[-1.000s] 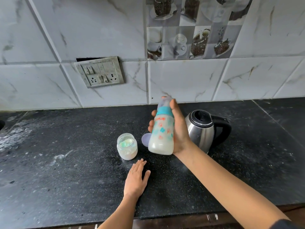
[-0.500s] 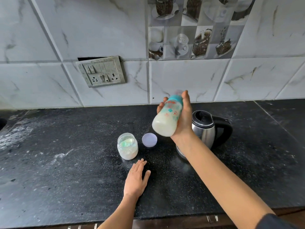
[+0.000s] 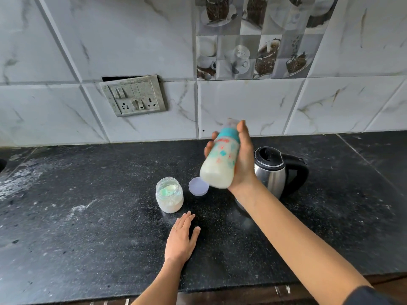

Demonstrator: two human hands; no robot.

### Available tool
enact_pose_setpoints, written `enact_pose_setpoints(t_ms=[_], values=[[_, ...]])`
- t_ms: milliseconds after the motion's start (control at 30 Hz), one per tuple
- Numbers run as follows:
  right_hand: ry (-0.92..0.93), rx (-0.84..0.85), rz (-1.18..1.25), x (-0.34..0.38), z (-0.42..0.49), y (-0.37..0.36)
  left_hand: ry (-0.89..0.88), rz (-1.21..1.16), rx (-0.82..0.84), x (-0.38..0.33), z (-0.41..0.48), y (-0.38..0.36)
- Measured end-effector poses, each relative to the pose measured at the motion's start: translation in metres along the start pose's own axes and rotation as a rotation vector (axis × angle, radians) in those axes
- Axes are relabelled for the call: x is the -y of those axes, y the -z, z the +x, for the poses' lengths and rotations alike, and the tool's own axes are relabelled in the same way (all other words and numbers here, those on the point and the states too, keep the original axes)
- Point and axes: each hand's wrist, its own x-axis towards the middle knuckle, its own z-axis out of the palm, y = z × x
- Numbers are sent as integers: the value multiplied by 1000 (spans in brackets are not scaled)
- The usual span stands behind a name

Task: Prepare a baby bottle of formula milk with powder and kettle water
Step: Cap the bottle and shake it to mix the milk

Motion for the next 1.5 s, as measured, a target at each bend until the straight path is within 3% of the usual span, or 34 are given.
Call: enact_pose_setpoints(t_ms=[67, 200, 333, 500, 600, 767, 867, 1033, 1167, 1333, 1500], values=[[-9, -19, 41, 4, 2, 0, -1, -3, 1, -1, -1, 0], [-34, 13, -108, -10, -6, 8, 0, -5, -1, 1, -1, 0], [-12, -31, 57, 1, -1, 4, 5, -10, 1, 0, 0, -1], [11, 24, -93, -10, -5, 6, 8, -3, 1, 1, -1, 0], [7, -23, 56, 0, 2, 7, 13, -7, 12, -1, -1, 0], [-68, -41, -83, -17, -6, 15, 2, -2, 6, 3, 0, -1], [-35, -113, 27, -9, 3, 18, 7, -1, 1, 1, -1, -1], [-101, 9, -160, -21, -1, 15, 2, 1, 2, 2, 0, -1], [-44, -45, 49, -3, 9, 10, 4, 0, 9, 2, -1, -2], [-84, -16, -95, -15, -4, 10, 4, -8, 12, 3, 1, -3], [-75, -67, 63, 1, 7, 12, 14, -13, 17, 3, 1, -3]])
